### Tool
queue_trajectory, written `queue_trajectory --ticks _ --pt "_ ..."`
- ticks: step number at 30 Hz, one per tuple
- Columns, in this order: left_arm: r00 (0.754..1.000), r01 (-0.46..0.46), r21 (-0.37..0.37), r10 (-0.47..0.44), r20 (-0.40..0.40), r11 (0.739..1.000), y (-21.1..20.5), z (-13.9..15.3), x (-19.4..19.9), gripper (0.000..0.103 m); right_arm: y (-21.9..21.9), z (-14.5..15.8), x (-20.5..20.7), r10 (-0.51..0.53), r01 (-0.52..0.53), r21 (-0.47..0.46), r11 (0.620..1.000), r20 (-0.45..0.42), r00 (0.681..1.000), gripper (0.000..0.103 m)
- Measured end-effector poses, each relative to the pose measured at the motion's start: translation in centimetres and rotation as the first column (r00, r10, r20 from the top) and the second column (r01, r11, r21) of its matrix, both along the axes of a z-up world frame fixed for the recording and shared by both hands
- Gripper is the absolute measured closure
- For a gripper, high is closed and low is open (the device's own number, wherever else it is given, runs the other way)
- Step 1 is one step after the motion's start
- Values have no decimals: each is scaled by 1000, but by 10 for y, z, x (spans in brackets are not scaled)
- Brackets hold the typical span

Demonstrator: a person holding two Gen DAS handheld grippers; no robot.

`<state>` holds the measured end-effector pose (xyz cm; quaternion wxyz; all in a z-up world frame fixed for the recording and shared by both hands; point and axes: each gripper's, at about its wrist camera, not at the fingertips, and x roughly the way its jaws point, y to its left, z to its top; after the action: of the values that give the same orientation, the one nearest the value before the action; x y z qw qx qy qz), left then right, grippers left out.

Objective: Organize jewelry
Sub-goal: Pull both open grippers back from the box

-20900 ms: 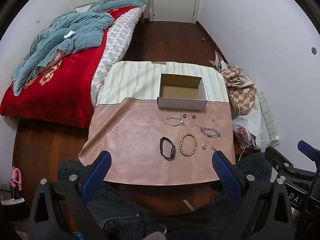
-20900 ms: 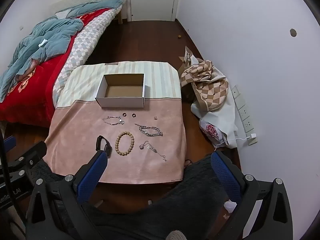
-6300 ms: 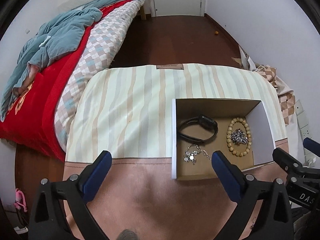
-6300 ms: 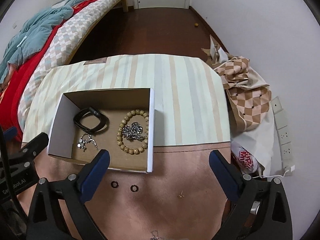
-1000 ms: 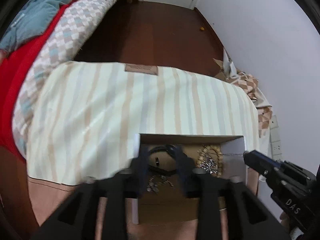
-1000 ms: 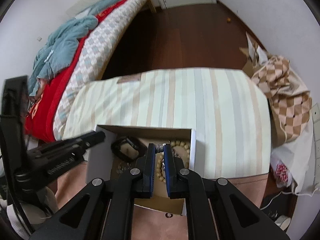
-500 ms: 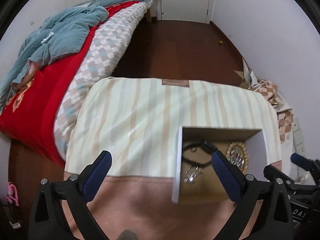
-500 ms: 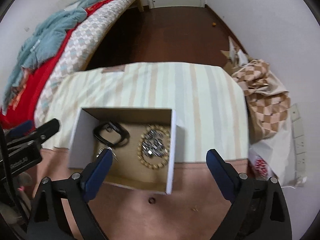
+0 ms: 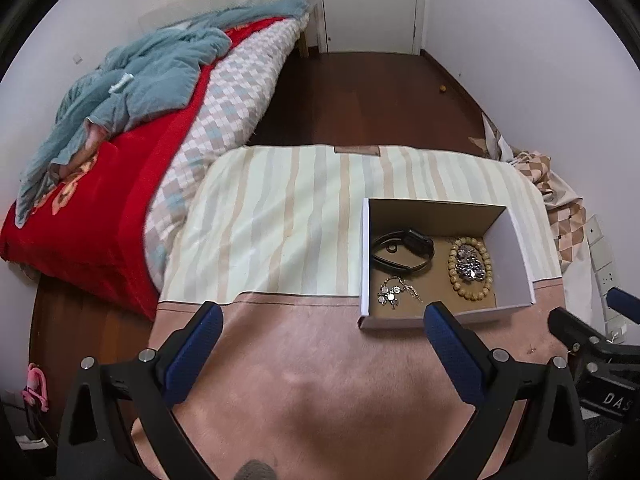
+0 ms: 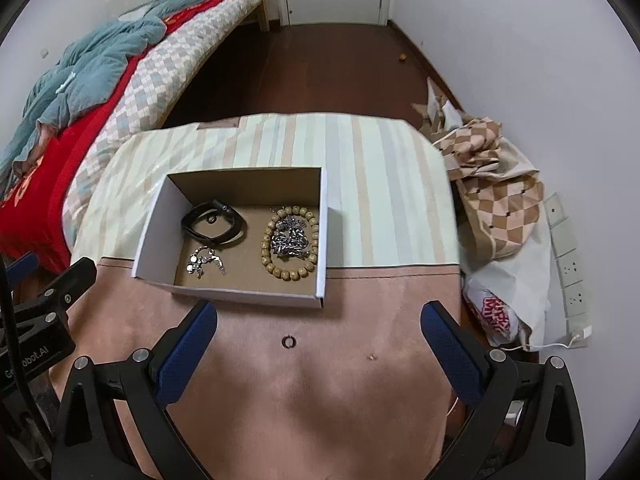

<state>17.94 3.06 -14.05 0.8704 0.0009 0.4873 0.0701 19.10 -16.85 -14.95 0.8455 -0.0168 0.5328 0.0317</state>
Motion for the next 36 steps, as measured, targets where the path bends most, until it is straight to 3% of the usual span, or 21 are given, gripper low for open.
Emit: queue_trajectory --ticks 11,23,30,36 --pt "992 5 -1 -5 128 1000 -9 59 -58 1 -1 71 -59 4 -4 -2 1000 149 989 0" --pt "976 26 1 -25 214 1000 -15 102 -102 0 -2 125 -117 1 0 -4 1000 267 964 0" --pt "971 23 -5 -21 239 1000 -15 115 -119 1 2 142 -137 12 -15 7 1000 301 954 0" --pt "970 -26 8 23 244 1000 -16 105 -122 1 -7 130 -136 -5 -6 39 999 293 956 0"
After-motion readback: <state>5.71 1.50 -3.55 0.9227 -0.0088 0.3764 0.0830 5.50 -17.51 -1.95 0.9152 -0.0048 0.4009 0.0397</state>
